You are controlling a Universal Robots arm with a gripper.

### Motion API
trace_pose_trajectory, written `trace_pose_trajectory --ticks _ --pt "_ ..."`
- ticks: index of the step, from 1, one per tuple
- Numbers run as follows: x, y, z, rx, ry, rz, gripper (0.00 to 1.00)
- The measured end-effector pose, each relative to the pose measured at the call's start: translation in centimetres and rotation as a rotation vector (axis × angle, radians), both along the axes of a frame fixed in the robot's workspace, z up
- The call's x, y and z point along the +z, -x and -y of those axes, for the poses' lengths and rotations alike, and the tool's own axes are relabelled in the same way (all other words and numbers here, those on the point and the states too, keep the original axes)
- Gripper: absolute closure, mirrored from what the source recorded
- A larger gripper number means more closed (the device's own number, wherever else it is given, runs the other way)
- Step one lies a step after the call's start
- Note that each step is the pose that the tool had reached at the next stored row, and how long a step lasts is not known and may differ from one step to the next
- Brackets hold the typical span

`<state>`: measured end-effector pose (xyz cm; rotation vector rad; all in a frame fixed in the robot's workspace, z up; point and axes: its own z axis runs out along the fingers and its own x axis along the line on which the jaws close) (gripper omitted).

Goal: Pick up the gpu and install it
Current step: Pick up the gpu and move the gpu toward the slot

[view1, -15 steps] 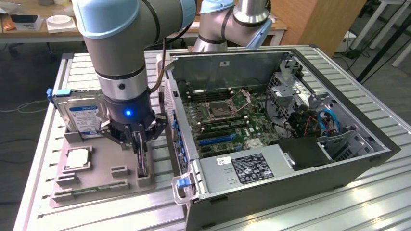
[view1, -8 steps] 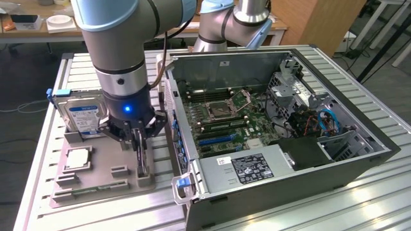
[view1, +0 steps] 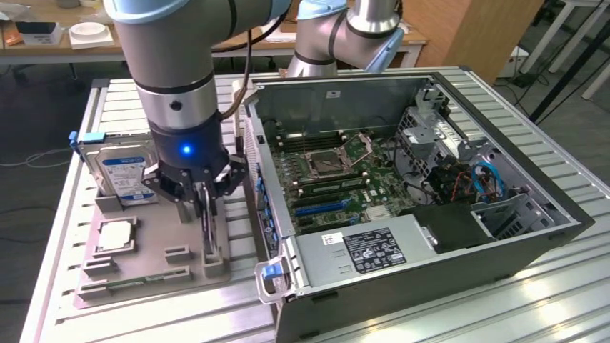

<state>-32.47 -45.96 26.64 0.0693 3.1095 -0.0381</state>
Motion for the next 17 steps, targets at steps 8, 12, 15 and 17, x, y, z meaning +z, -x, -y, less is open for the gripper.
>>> trace_pose_trajectory --ticks 8,12,15,17 --pt "2.21 0.0 0.0 0.0 -0.0001 -0.0037 0.74" --pt "3.31 0.0 0.0 0.0 -0.0001 -0.0134 0.74" --pt "4.22 0.0 0.0 0.0 -0.0001 -0.0208 0.74" --pt "4.81 0.0 0.0 0.0 -0.0002 -0.0236 0.74"
